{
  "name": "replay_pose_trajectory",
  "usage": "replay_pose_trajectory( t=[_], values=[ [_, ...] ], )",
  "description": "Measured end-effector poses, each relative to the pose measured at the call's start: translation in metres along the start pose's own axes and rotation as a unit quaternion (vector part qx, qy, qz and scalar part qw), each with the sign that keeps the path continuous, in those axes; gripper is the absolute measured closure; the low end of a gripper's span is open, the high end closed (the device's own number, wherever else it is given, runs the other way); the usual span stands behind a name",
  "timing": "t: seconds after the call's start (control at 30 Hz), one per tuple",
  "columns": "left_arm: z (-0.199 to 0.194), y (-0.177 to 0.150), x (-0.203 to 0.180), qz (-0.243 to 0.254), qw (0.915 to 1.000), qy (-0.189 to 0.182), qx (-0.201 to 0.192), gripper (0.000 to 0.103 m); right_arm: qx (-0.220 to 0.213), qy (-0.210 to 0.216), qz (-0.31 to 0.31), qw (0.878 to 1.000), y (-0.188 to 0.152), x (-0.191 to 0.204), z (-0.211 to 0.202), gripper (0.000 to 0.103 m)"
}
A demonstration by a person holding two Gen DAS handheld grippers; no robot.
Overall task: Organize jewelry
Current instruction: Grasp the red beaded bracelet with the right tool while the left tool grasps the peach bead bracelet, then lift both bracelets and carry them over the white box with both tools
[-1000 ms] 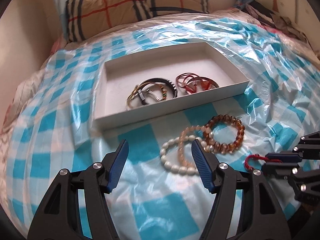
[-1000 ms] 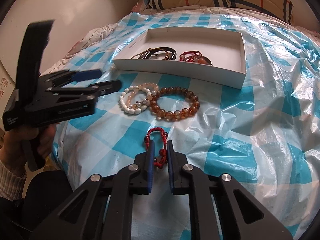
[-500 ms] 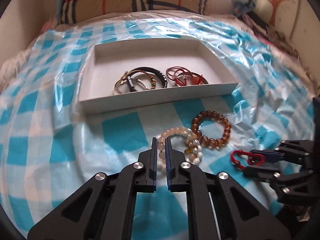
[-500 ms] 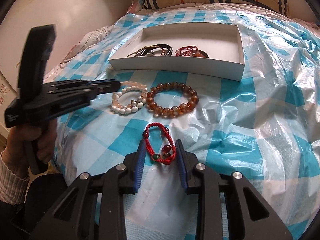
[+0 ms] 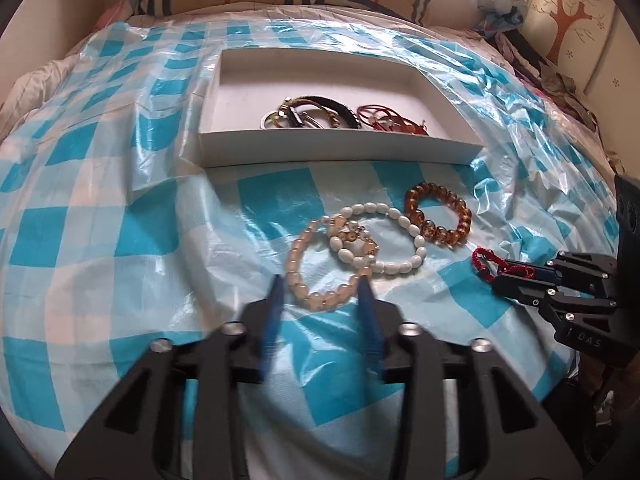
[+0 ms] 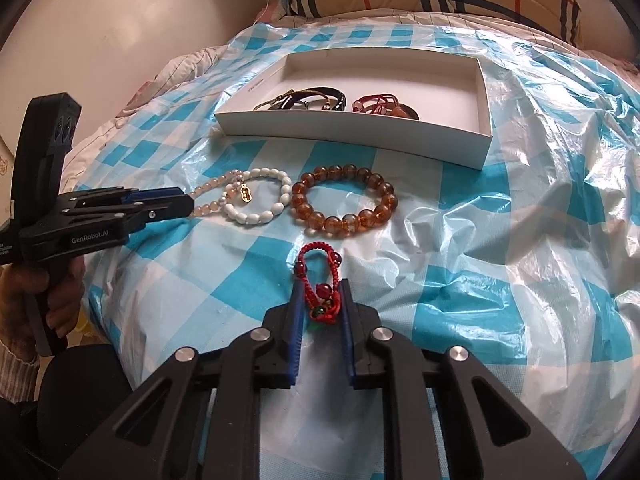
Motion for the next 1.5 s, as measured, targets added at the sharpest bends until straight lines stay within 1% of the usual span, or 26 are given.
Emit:
replay_pose_trajectory(
  t=[0.07, 0.1, 0.13, 0.2, 0.23, 0.27, 0.37, 0.47, 0.5, 0.53, 0.57, 0.63, 0.67, 0.73, 0.77, 0.8, 0.83, 0.87, 0.93, 1.0, 1.17, 1.5],
  values=[
    [0.005, 0.000, -0.008, 0.014, 0.9996, 0.023, 0.000, 0.062, 0.000, -0.001, -0.003, 1.000, 0.000, 0.001, 0.001, 0.084],
    [0.007, 0.000, -0.010, 0.018, 0.9994, 0.029, 0.003, 0.075, 0.000, -0.002, -0.004, 1.000, 0.000, 0.001, 0.002, 0.084],
    [0.008, 0.000, -0.010, 0.014, 0.9995, 0.027, 0.006, 0.084, -0.001, -0.002, -0.005, 1.000, 0.000, 0.001, 0.002, 0.084],
    [0.006, 0.001, -0.008, 0.004, 0.9998, 0.018, 0.002, 0.089, -0.003, -0.001, -0.005, 1.000, 0.000, 0.001, 0.000, 0.089],
    [0.001, 0.002, -0.007, 0.003, 0.9998, 0.019, -0.004, 0.095, -0.004, 0.001, -0.005, 1.000, 0.000, 0.002, -0.002, 0.089],
    [-0.003, 0.002, -0.008, 0.004, 0.9997, 0.021, -0.009, 0.096, -0.005, 0.004, -0.004, 1.000, 0.000, 0.002, -0.003, 0.089],
    [-0.014, 0.003, -0.007, 0.006, 0.9995, 0.026, -0.018, 0.096, -0.014, 0.011, -0.002, 1.000, 0.001, 0.004, -0.010, 0.089],
    [-0.015, 0.001, -0.005, 0.007, 0.9993, 0.033, -0.014, 0.096, -0.017, 0.005, -0.002, 1.000, 0.004, 0.004, -0.012, 0.089],
    [-0.014, 0.001, -0.004, 0.005, 0.9994, 0.033, -0.010, 0.096, -0.016, 0.002, 0.000, 1.000, 0.005, 0.003, -0.011, 0.084],
    [-0.011, 0.000, -0.002, 0.004, 0.9995, 0.031, -0.006, 0.096, -0.011, 0.002, 0.002, 1.000, 0.006, 0.002, -0.010, 0.075],
    [-0.008, 0.000, -0.001, 0.001, 0.9995, 0.032, 0.001, 0.096, -0.009, 0.003, 0.002, 1.000, 0.005, 0.001, -0.009, 0.064],
    [-0.002, -0.003, 0.002, -0.003, 0.9994, 0.034, 0.005, 0.095, -0.001, -0.001, -0.004, 1.000, 0.003, 0.001, -0.003, 0.064],
    [0.000, -0.004, 0.002, -0.003, 0.9994, 0.035, 0.005, 0.095, 0.000, -0.003, -0.007, 1.000, 0.002, 0.001, 0.000, 0.065],
    [0.004, -0.004, -0.001, 0.006, 0.9990, 0.045, 0.008, 0.095, -0.002, -0.006, -0.008, 1.000, 0.000, 0.001, 0.001, 0.078],
    [0.004, -0.004, -0.004, 0.013, 0.9987, 0.049, 0.008, 0.096, -0.003, -0.005, -0.005, 1.000, 0.001, 0.000, 0.001, 0.087],
    [0.002, -0.003, -0.005, 0.014, 0.9989, 0.045, 0.008, 0.096, -0.004, -0.004, -0.003, 1.000, 0.001, 0.000, 0.000, 0.090],
    [-0.001, -0.002, -0.006, 0.011, 0.9994, 0.033, 0.004, 0.096, -0.006, -0.003, -0.004, 1.000, 0.000, 0.001, -0.002, 0.092],
    [-0.006, -0.001, -0.007, 0.007, 0.9997, 0.025, -0.003, 0.096, -0.009, -0.001, -0.005, 1.000, 0.000, 0.003, -0.005, 0.092],
    [-0.015, 0.000, -0.009, 0.005, 0.9995, 0.028, -0.013, 0.096, -0.018, 0.005, -0.004, 1.000, 0.001, 0.005, -0.011, 0.092],
    [-0.026, 0.002, -0.008, -0.002, 0.9994, 0.021, -0.026, 0.096, -0.029, 0.011, 0.000, 1.000, 0.004, 0.006, -0.019, 0.092],
    [-0.050, 0.008, -0.015, 0.005, 0.9983, 0.028, -0.051, 0.096, -0.049, 0.022, 0.004, 0.999, 0.010, 0.011, -0.036, 0.092],
    [-0.084, 0.010, -0.033, 0.023, 0.9963, 0.040, -0.072, 0.096, -0.078, 0.033, 0.006, 0.996, 0.011, 0.024, -0.068, 0.092]
  ],
)
Point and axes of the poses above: each gripper's, at about its wrist camera, not at the fingertips, and z roughly the way its jaws point, x to its left, y to its top, the point moved 1 cm from there along z, roughly the way its jaws point, and after that the axes turned 9 degrees about z, right-handed, at the moved point
